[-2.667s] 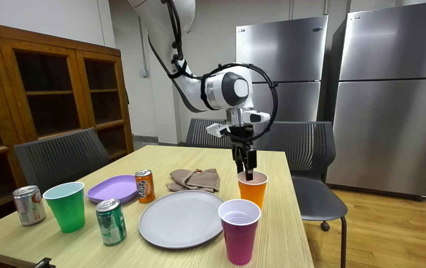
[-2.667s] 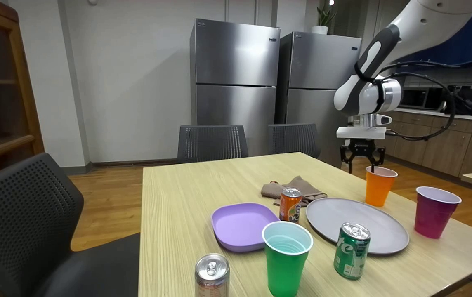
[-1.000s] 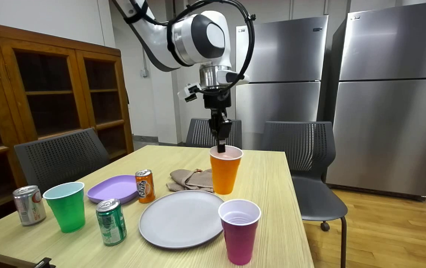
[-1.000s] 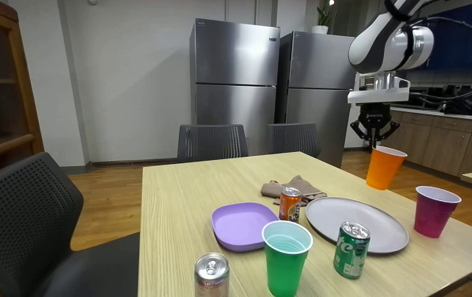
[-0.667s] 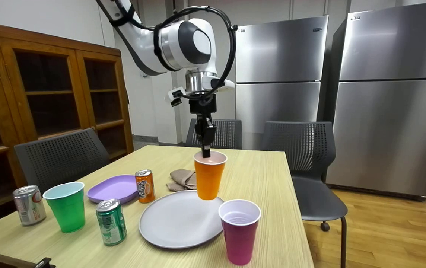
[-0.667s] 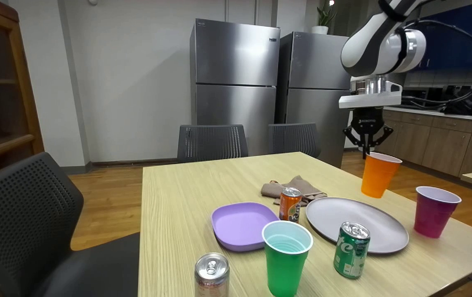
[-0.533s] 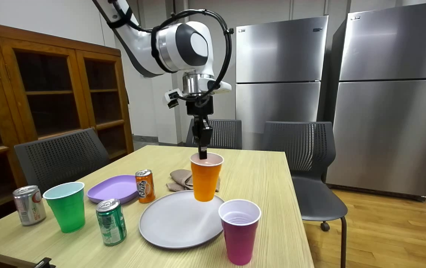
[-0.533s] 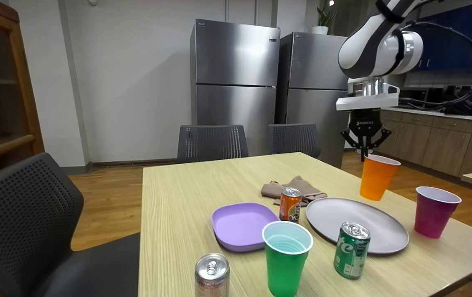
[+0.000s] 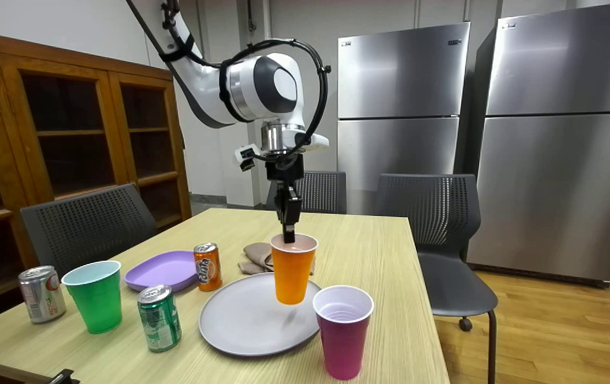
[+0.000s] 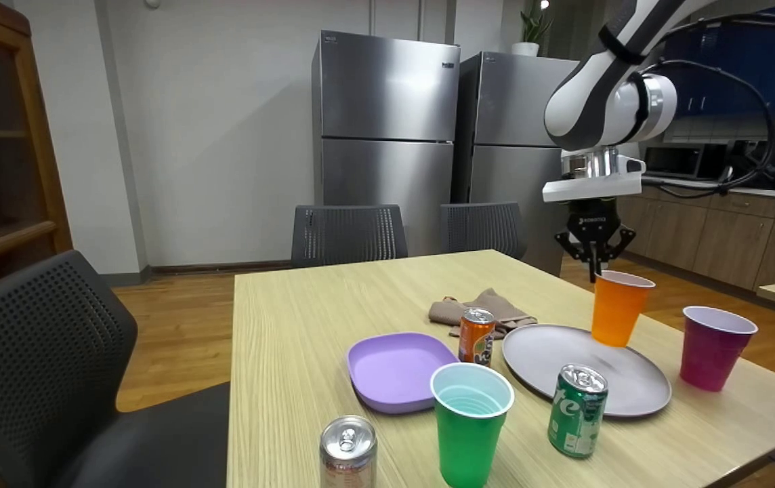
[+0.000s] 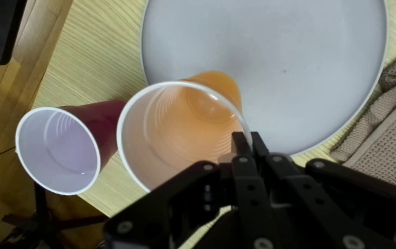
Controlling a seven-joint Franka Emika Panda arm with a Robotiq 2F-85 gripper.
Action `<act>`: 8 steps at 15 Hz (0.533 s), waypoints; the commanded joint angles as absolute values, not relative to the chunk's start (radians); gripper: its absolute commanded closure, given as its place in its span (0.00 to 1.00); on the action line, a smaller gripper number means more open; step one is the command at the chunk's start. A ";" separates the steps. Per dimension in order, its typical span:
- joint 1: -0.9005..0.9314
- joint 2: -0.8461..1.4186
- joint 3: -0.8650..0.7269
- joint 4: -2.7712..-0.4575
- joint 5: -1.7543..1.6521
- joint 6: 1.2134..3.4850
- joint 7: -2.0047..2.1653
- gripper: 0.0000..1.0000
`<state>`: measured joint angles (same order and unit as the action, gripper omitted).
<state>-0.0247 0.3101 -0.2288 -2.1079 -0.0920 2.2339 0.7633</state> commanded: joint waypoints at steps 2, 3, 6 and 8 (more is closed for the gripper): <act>-0.019 0.379 -0.222 -2.031 -0.108 2.194 0.803 0.99; -0.018 0.391 -0.223 -2.021 -0.108 2.194 0.807 0.99; -0.018 0.418 -0.226 -1.999 -0.103 2.192 0.812 0.99; -0.017 0.432 -0.227 -1.987 -0.100 2.192 0.816 0.99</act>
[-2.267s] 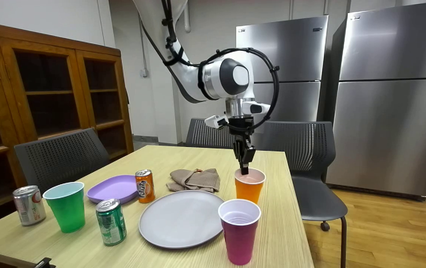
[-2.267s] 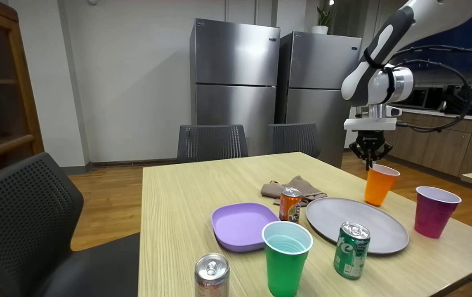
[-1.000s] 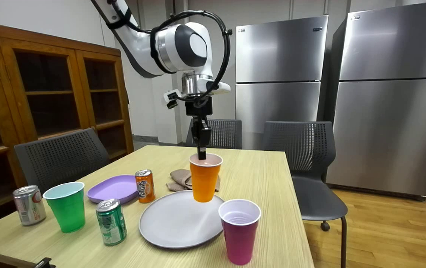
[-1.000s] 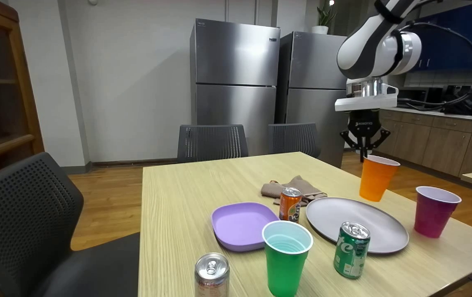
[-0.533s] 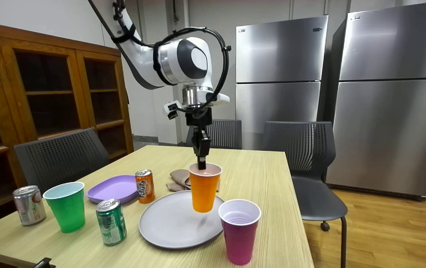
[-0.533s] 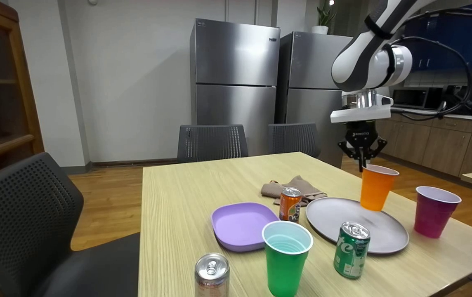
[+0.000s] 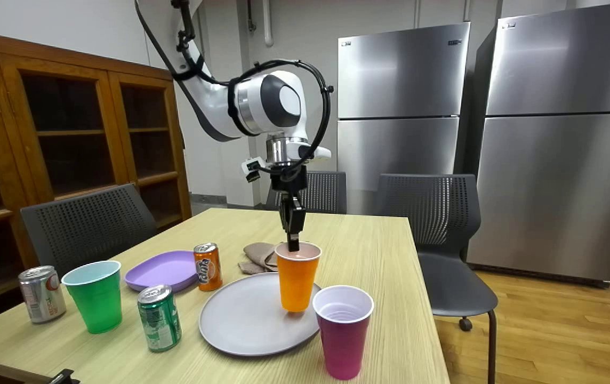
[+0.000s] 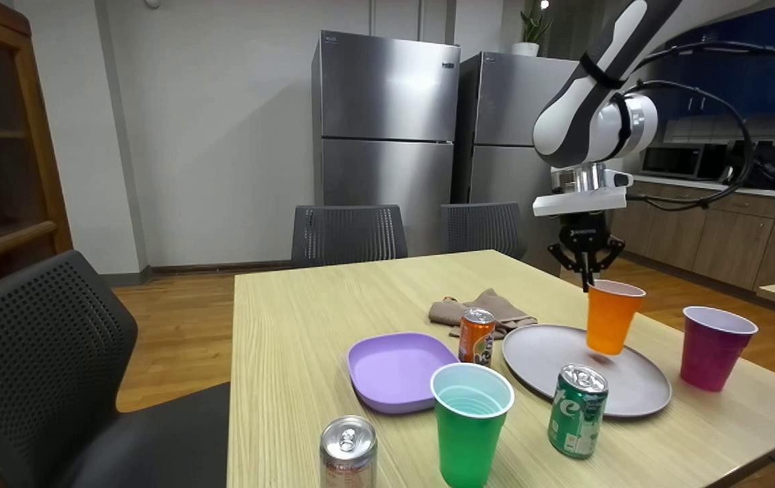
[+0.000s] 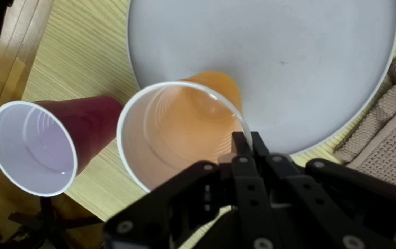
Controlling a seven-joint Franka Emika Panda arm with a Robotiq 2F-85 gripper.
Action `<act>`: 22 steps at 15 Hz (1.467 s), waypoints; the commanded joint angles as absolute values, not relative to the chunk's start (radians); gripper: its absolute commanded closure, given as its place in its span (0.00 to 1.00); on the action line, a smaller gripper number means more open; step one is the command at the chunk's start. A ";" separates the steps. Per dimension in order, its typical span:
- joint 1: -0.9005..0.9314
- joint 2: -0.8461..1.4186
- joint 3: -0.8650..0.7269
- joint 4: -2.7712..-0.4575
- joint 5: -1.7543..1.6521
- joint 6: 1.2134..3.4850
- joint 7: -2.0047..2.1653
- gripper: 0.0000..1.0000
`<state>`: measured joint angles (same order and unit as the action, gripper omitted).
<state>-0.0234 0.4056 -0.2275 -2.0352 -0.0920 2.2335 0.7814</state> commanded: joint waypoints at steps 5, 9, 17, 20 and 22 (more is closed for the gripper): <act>-0.014 0.439 -0.228 -1.979 -0.100 2.183 0.816 0.79; -0.016 0.404 -0.228 -1.992 -0.093 2.159 0.816 0.50; -0.030 0.233 -0.238 -2.064 -0.106 2.103 0.842 0.00; -0.044 0.164 -0.243 -2.109 -0.117 2.095 0.850 0.00; -0.061 0.122 -0.246 -2.144 -0.113 2.093 0.852 0.00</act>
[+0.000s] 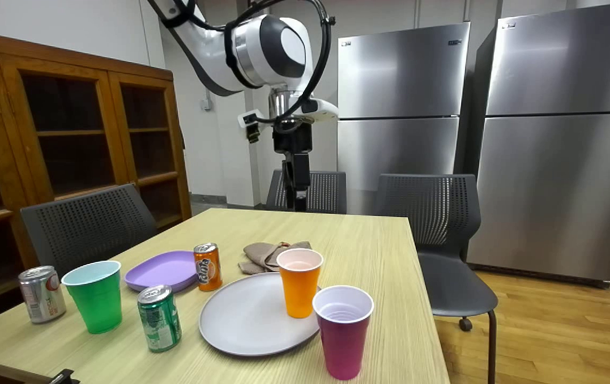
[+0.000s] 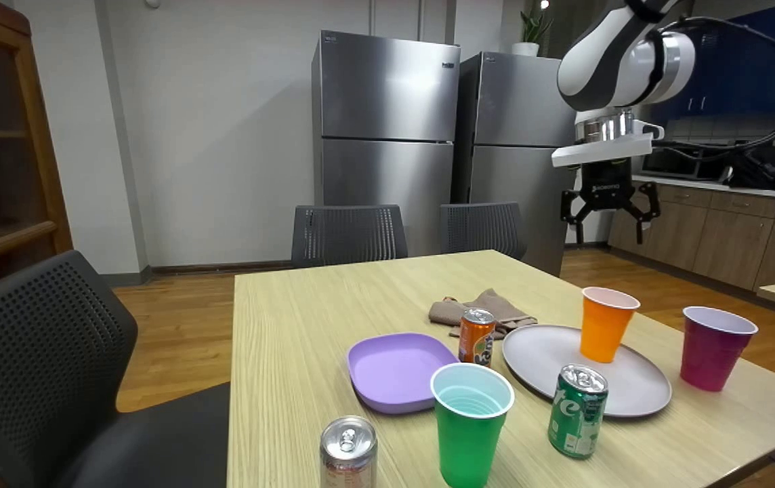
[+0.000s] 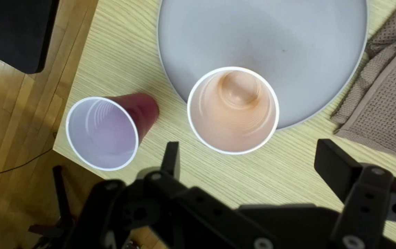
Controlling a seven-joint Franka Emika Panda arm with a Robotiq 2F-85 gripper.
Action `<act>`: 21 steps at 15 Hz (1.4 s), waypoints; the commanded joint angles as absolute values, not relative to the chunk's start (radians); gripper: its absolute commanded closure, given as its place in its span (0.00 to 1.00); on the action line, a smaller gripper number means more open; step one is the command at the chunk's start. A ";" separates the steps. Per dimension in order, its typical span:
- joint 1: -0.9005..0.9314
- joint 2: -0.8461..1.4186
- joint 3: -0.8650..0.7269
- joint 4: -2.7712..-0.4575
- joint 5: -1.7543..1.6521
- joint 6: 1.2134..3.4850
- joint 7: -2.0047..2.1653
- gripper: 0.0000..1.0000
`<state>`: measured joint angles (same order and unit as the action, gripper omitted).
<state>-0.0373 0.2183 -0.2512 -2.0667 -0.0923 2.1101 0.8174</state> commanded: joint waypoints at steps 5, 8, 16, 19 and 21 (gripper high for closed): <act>-0.101 0.116 -0.235 -2.150 -0.096 2.100 0.821 0.00; -0.112 0.058 -0.232 -2.182 -0.094 2.092 0.820 0.00; -0.127 0.050 -0.240 -2.246 -0.098 2.240 0.859 0.00; -0.145 0.058 -0.250 -2.288 -0.117 2.335 0.898 0.00; -0.159 0.074 -0.258 -2.305 -0.114 2.367 0.914 0.00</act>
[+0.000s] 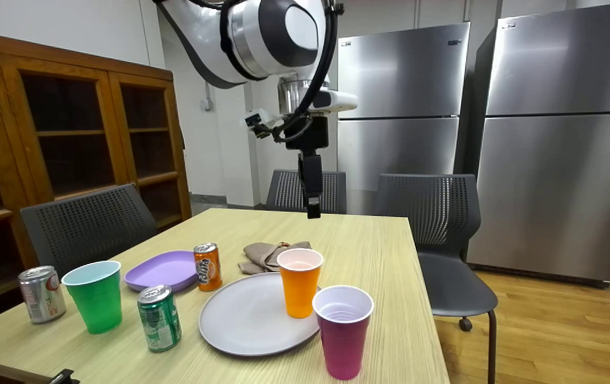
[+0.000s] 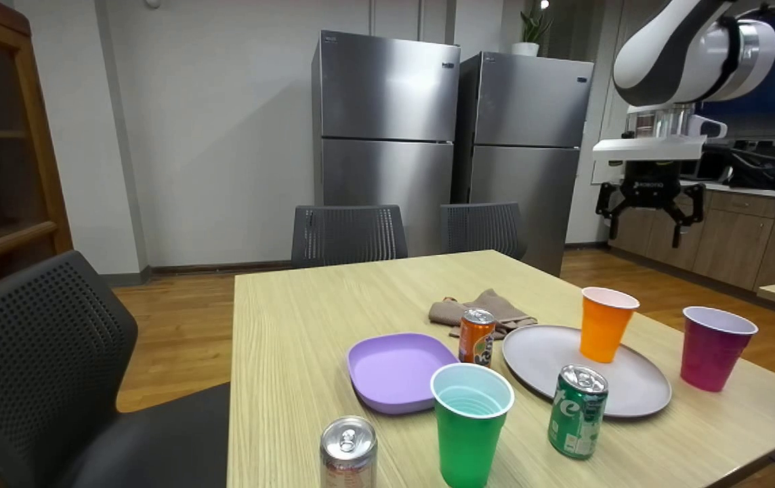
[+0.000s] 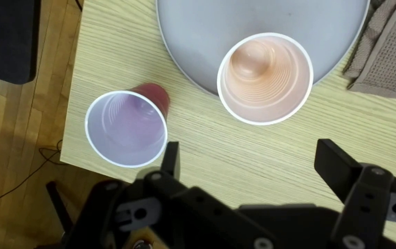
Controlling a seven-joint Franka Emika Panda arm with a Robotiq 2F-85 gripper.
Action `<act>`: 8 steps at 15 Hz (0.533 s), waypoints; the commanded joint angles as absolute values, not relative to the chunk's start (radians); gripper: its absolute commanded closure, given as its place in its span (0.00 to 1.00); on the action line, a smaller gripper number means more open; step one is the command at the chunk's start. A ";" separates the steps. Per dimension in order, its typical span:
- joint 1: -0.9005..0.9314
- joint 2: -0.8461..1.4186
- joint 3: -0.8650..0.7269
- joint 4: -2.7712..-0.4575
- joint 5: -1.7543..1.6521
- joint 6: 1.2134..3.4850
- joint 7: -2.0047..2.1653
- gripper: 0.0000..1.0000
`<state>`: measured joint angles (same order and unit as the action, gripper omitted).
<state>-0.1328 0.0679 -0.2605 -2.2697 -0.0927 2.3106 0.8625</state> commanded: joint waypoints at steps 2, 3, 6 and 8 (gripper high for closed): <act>-0.173 0.097 -0.269 -2.307 -0.109 2.369 0.923 0.00; -0.179 0.109 -0.278 -2.308 -0.109 2.371 0.930 0.00; -0.194 0.147 -0.303 -2.300 -0.111 2.380 0.952 0.00; -0.202 0.184 -0.316 -2.290 -0.102 2.378 0.949 0.00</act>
<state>-0.1856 0.1437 -0.3085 -2.3018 -0.0927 2.3647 0.9167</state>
